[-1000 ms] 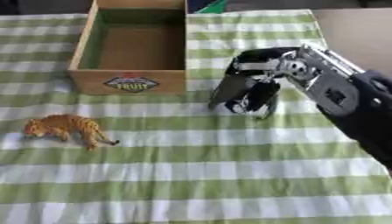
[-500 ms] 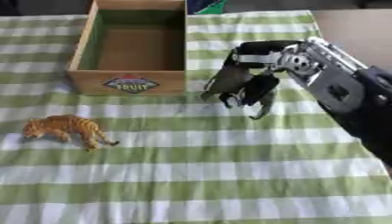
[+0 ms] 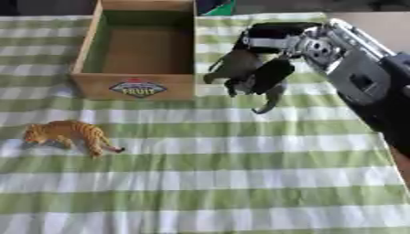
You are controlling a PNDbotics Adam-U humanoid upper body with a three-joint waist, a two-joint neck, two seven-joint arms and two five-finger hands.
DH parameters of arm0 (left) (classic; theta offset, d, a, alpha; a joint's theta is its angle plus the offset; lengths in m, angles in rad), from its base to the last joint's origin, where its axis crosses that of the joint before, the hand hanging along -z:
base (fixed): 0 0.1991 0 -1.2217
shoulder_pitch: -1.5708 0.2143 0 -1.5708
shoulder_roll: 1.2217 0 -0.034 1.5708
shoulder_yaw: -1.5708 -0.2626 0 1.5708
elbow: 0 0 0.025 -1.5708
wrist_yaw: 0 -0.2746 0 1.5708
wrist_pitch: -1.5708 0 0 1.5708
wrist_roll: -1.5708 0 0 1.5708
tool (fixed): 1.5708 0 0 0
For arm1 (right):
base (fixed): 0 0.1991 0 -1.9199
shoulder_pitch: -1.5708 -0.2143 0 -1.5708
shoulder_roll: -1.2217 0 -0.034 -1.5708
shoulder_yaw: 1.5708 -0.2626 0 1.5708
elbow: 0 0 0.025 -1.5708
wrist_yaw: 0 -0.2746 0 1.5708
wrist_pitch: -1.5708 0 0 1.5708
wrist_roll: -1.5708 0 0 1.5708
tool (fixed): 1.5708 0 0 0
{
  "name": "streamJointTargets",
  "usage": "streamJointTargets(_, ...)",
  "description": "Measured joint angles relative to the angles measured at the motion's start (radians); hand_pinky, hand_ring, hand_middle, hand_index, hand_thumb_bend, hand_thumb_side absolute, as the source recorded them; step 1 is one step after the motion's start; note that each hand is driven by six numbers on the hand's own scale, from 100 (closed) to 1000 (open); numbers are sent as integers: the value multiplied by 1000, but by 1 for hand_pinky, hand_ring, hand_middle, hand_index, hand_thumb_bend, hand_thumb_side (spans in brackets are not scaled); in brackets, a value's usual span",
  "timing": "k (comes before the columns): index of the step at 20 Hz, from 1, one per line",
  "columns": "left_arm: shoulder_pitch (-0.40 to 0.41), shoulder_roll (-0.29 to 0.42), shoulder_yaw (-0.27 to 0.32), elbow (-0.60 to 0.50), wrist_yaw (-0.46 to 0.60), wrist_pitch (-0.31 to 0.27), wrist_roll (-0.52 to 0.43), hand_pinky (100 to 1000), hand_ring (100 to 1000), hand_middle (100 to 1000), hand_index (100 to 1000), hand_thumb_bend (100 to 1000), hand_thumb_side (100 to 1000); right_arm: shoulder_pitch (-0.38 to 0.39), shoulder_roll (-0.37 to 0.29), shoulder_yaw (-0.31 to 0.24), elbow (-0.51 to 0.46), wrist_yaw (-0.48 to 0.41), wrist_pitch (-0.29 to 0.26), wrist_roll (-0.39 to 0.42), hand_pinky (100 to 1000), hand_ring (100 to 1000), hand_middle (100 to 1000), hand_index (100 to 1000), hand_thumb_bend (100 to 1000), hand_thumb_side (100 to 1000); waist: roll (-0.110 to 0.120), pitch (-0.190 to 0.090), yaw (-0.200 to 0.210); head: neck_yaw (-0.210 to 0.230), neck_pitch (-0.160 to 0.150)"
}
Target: Pick up objects on the table and place them in the box.
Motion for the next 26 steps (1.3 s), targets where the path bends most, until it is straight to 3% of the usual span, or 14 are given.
streamJointTargets(6,0,0,0,0,1,2,-1,461,643,588,740,100,985,-67,30,0,54,37,-52,-31,608,620,289,316,100,438,-6,-5,1,1,0)
streamJointTargets(12,0,1,0,0,3,2,-1,461,643,588,740,100,983,-156,101,-20,173,103,-118,-43,607,623,289,313,100,435,-13,-13,9,-5,0)
streamJointTargets(14,0,1,0,0,4,2,-2,462,643,588,740,100,982,-188,134,-38,225,132,-142,-49,607,621,286,313,100,477,-17,-18,16,-10,0)
streamJointTargets(15,0,1,-1,0,4,3,-2,462,643,588,740,100,981,-202,151,-48,253,147,-154,-53,607,621,283,313,100,434,-18,-19,20,-13,0)
streamJointTargets(22,0,1,-10,0,9,5,-6,462,644,589,739,100,986,-274,270,-143,453,271,-223,-109,609,612,263,315,100,454,-18,-25,50,-52,-4)
streamJointTargets(26,-1,1,-12,0,12,5,-8,462,644,589,739,100,977,-298,326,-200,548,354,-260,-151,609,611,260,315,100,420,-18,-25,68,-82,-11)
